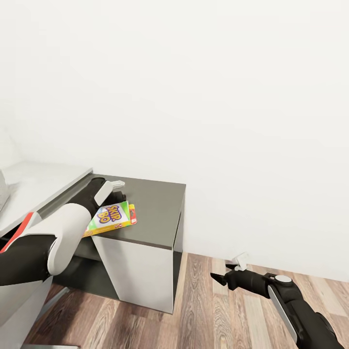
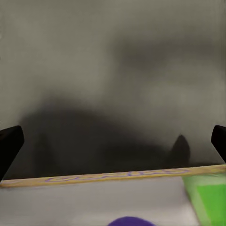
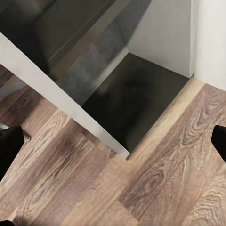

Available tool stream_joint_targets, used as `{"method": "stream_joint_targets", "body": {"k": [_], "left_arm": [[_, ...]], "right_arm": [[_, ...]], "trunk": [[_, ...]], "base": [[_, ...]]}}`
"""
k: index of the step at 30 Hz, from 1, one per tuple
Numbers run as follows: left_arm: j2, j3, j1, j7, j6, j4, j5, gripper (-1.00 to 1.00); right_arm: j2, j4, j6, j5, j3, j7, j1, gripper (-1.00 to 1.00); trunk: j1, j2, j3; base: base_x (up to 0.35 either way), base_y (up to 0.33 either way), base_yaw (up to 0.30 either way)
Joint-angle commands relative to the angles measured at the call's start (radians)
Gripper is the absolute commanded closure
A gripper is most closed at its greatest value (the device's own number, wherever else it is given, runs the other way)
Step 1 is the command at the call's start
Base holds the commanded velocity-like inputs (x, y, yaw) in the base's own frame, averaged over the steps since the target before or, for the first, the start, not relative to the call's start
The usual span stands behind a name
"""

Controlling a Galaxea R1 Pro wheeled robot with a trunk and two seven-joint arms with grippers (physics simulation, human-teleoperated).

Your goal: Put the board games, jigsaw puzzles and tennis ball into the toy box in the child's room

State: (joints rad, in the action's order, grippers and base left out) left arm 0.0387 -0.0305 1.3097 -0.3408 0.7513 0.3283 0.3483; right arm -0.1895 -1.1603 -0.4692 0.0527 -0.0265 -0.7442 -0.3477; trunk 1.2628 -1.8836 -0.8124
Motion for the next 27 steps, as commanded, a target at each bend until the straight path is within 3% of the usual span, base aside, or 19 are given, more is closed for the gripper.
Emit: {"method": "stream_joint_targets", "body": {"k": [1,27], "left_arm": [[0.000,-0.003,0.000,-0.007,0.003,0.002,0.011,-1.00],[-0.009,-0.003,0.000,-0.007,0.003,0.002,0.009,-1.00]], "right_arm": [[-0.001,-0.001,-0.008,0.006,-0.001,0.000,-0.001,-1.00],[-0.001,-0.001,-0.008,0.004,-0.001,0.000,-0.001,-1.00]], "trunk": [[0.000,0.000,-0.001],[0.000,0.000,-0.001]], "base": [[-0.004,0.000,0.000],[-0.019,-0.012,0.000]]}}
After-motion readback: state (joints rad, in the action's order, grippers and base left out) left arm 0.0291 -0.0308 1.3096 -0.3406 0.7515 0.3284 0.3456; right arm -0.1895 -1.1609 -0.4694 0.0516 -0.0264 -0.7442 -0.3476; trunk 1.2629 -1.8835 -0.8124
